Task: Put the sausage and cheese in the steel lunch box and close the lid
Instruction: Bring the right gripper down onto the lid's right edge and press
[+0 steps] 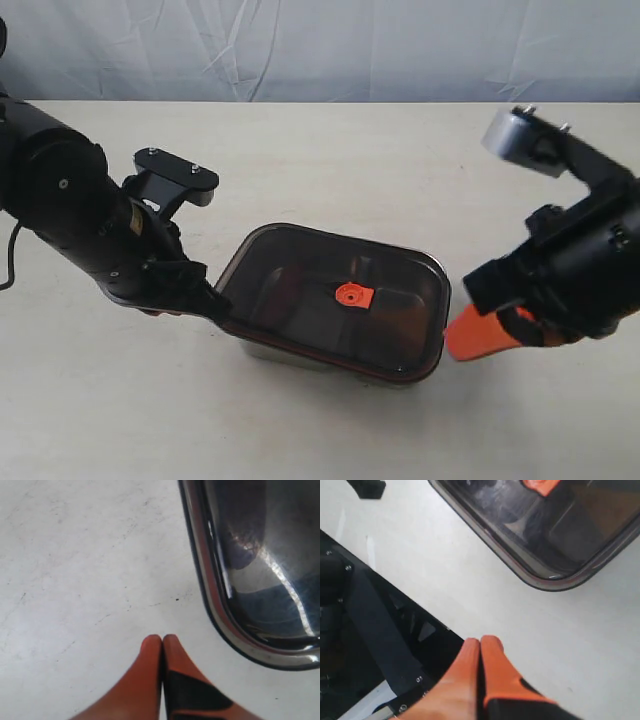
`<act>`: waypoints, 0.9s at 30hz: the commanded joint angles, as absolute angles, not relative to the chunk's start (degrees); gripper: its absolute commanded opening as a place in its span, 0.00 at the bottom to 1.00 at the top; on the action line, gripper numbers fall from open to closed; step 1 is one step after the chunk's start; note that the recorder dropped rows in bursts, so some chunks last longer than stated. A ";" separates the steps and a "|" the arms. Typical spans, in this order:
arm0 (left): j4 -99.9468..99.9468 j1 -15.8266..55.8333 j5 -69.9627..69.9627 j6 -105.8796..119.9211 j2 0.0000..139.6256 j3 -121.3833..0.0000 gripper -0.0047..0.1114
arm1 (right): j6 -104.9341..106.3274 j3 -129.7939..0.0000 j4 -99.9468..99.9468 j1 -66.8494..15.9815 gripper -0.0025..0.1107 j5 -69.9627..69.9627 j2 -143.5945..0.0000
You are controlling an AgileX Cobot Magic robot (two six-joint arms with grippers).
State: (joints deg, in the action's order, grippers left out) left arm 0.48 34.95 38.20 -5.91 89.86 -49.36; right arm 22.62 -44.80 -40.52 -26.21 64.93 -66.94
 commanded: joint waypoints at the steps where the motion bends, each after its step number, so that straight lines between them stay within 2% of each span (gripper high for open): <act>1: 1.15 35.50 38.15 -5.94 89.33 -49.62 0.04 | 18.68 -44.67 -34.97 -33.61 0.01 59.32 -71.82; 13: 1.15 35.50 38.15 -5.94 89.33 -49.62 0.04 | 13.74 -44.67 -30.93 -44.84 0.01 48.79 -85.54; 27: 1.04 35.50 37.80 -5.94 89.33 -49.62 0.04 | 4.91 -44.67 -21.90 -45.79 0.01 44.10 -87.25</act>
